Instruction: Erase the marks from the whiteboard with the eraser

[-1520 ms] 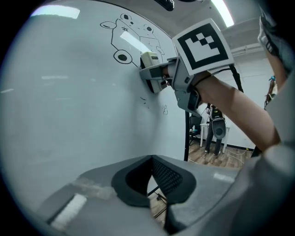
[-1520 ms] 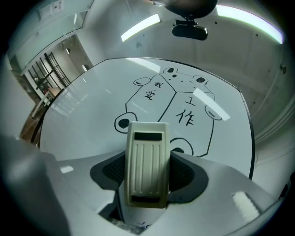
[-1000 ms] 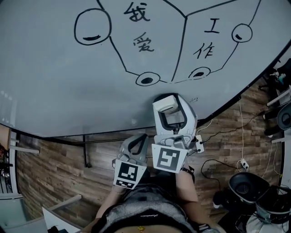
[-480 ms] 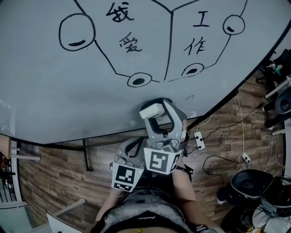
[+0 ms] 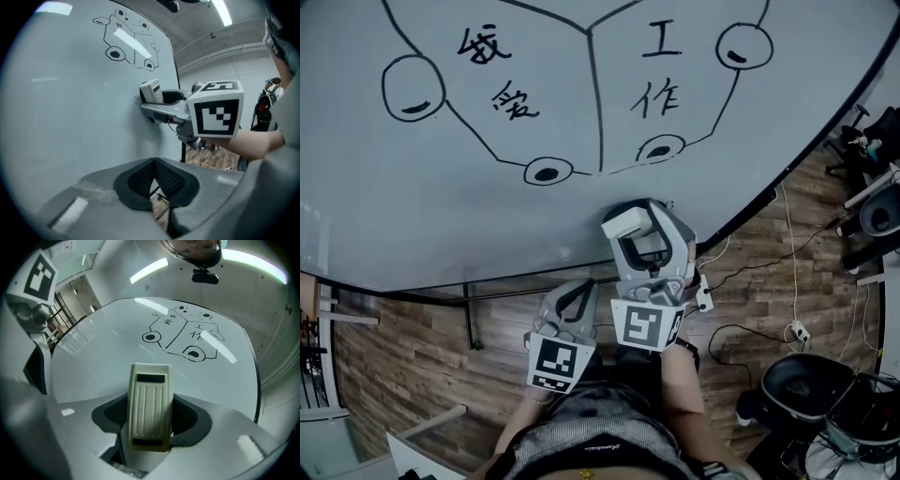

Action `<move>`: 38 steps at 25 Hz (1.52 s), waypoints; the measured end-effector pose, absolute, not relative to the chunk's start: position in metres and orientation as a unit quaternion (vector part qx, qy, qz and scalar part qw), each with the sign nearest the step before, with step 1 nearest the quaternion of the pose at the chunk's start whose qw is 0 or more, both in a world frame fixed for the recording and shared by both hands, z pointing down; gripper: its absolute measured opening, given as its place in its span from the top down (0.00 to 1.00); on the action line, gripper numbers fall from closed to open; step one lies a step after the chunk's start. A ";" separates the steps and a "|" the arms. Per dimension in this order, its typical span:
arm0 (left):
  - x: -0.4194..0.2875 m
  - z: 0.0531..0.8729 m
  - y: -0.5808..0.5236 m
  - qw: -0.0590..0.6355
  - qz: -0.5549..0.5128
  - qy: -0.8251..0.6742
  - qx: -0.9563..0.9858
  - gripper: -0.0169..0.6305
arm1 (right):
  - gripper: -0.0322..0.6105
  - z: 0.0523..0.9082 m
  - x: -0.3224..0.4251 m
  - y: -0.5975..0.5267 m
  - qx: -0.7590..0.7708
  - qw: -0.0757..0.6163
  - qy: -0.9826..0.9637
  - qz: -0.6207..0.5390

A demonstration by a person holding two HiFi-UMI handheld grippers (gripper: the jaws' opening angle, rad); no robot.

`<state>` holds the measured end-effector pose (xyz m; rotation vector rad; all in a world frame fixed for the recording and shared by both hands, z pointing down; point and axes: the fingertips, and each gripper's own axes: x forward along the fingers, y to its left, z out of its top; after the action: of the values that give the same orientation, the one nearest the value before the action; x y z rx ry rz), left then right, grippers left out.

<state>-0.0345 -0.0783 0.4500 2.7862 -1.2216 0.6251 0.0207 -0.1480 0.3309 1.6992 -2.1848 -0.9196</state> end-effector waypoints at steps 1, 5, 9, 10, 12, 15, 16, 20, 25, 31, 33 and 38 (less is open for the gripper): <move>-0.027 0.450 -0.078 0.015 0.203 -0.391 0.897 0.97 | 0.55 0.332 0.024 -0.148 0.574 0.118 -0.744 -0.321; 0.003 0.447 -0.078 0.015 0.197 -0.385 0.901 0.97 | 0.55 0.335 0.043 -0.149 0.560 0.135 -0.741 -0.345; 0.027 0.446 -0.078 0.016 0.190 -0.385 0.903 0.97 | 0.55 0.340 0.078 -0.150 0.558 0.148 -0.736 -0.353; 0.031 0.446 -0.078 0.018 0.188 -0.387 0.902 0.97 | 0.55 0.342 0.089 -0.151 0.559 0.151 -0.735 -0.354; 0.037 0.448 -0.079 0.021 0.186 -0.392 0.901 0.97 | 0.55 0.346 0.106 -0.152 0.558 0.162 -0.730 -0.359; 0.044 0.452 -0.079 0.028 0.185 -0.399 0.897 0.97 | 0.55 0.349 0.115 -0.152 0.552 0.171 -0.727 -0.371; 0.046 0.453 -0.079 0.030 0.184 -0.401 0.897 0.97 | 0.55 0.349 0.115 -0.152 0.551 0.172 -0.726 -0.374; 0.049 0.454 -0.080 0.037 0.180 -0.405 0.896 0.97 | 0.55 0.351 0.106 -0.151 0.544 0.179 -0.724 -0.386; 0.038 0.458 -0.080 0.048 0.179 -0.410 0.893 0.97 | 0.55 0.344 0.074 -0.148 0.524 0.166 -0.739 -0.390; 0.010 0.461 -0.085 0.051 0.186 -0.416 0.889 0.97 | 0.55 0.332 0.035 -0.146 0.519 0.148 -0.739 -0.404; 0.000 0.462 -0.087 0.051 0.188 -0.415 0.889 0.97 | 0.55 0.329 0.012 -0.144 0.509 0.145 -0.739 -0.417; -0.028 0.464 -0.090 0.050 0.193 -0.411 0.890 0.97 | 0.55 0.321 -0.045 -0.139 0.486 0.140 -0.740 -0.443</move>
<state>-0.0283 -0.0899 0.4638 2.7090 -1.2502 0.5884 -0.0451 -0.1394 0.3212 1.4031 -2.1394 -1.2806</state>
